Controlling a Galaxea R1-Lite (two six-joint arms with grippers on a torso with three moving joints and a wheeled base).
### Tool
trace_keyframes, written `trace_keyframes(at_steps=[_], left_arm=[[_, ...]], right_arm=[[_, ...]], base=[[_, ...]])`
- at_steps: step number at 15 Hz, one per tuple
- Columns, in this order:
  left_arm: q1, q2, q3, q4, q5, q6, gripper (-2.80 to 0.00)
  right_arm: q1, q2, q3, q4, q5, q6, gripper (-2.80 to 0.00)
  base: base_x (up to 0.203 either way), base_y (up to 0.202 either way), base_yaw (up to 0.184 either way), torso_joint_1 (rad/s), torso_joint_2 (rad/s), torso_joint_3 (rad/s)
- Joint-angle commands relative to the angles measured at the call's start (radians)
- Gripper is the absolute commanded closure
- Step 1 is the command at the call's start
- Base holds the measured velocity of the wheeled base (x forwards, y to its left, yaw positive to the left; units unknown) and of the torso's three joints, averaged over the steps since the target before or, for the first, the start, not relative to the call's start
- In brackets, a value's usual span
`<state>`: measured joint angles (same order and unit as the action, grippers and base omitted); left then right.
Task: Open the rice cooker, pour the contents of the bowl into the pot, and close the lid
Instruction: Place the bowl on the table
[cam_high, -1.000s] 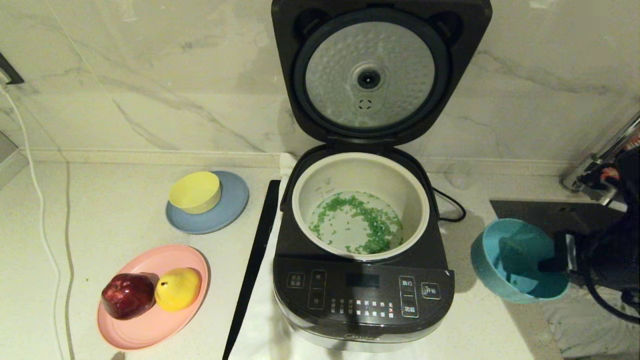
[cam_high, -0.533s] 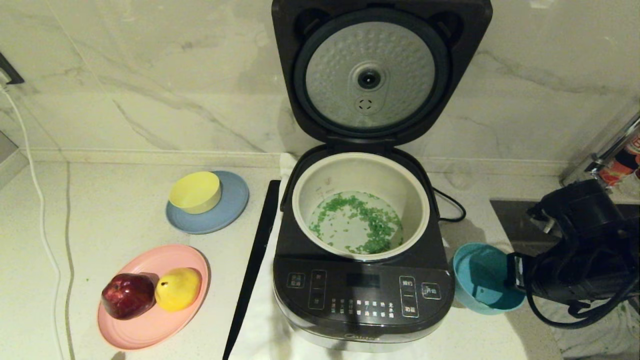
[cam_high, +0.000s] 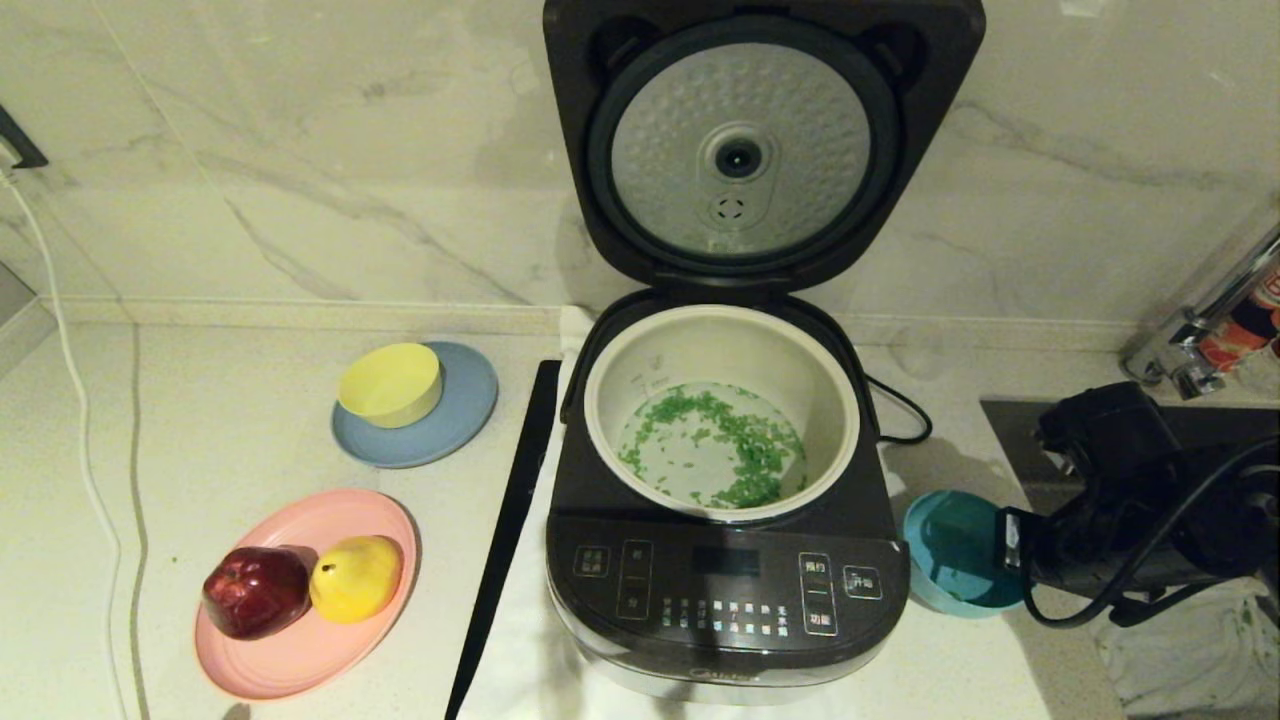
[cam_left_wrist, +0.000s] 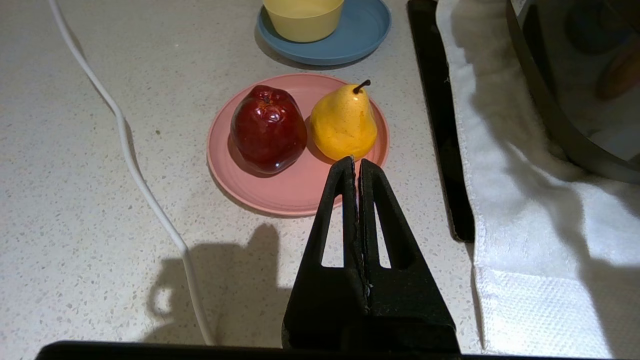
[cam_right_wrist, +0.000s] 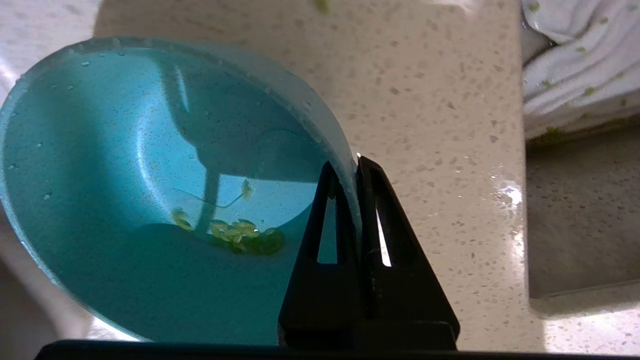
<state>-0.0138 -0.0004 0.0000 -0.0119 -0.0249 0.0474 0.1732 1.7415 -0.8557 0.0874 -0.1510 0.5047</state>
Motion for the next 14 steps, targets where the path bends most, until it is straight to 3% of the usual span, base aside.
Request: trace_keyframes(at_steps=[1,8,9,10,14], left_arm=[[0.000,0.000,0.008,0.000,0.000,0.000,0.00],[0.000,0.000,0.008,0.000,-0.003,0.000,0.00],[0.000,0.000,0.008,0.000,0.000,0.000,0.00],[0.000,0.000,0.008,0.000,0.000,0.000,0.00],[0.000,0.000,0.008,0.000,0.000,0.000,0.00]], right_arm=[[-0.004,0.000,0.001,0.000,0.000,0.002,0.00],[0.009,0.000,0.014,0.005,0.001,0.009,0.00],[0.009,0.001,0.018,0.003,0.001,0.009,-2.51],[0.009,0.000,0.021,0.002,0.001,0.009,-2.80],[0.006,-0.024,0.017,0.002,-0.004,0.030,-2.80]], base=[[0.000,0.000,0.000,0.000,0.00,0.000],[0.000,0.000,0.000,0.000,0.00,0.000],[0.000,0.000,0.000,0.000,0.00,0.000],[0.000,0.000,0.000,0.000,0.00,0.000],[0.000,0.000,0.000,0.000,0.00,0.000]])
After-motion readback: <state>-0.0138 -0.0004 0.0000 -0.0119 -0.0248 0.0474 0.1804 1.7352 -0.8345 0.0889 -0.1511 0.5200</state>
